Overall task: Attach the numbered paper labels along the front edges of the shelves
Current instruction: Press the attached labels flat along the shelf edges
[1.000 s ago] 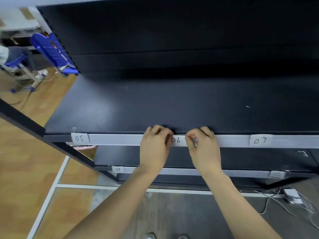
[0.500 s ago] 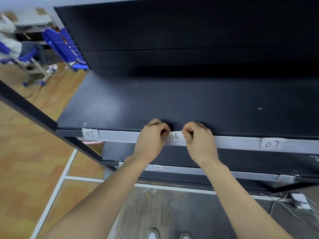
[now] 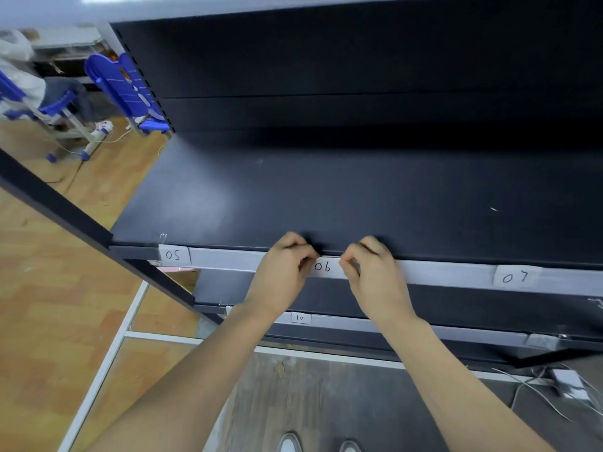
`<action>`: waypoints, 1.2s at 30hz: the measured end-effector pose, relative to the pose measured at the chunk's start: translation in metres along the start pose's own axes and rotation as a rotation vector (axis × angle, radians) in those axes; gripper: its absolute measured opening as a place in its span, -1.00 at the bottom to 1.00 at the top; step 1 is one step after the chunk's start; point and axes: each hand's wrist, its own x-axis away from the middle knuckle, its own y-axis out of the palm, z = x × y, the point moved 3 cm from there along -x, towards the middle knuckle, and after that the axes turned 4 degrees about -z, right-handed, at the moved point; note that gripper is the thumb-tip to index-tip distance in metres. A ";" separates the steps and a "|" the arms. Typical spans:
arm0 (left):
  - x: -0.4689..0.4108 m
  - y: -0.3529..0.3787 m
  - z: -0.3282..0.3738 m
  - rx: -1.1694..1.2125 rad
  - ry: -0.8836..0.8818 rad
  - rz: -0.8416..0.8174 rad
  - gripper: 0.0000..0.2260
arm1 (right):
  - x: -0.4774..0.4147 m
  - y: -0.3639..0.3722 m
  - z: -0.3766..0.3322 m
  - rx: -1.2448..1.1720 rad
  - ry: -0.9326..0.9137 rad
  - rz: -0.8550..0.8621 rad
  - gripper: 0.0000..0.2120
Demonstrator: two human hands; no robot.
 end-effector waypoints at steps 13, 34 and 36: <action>0.045 -0.038 0.038 -0.426 -0.186 -0.392 -0.47 | 0.049 -0.035 -0.032 0.331 0.090 -0.432 -0.44; 0.211 -0.187 0.088 -0.548 -0.110 -0.290 -0.40 | 0.221 -0.126 -0.153 0.367 0.212 -0.170 -0.39; 0.215 -0.188 0.088 -0.556 -0.109 -0.283 -0.40 | 0.226 -0.128 -0.156 0.363 0.212 -0.165 -0.39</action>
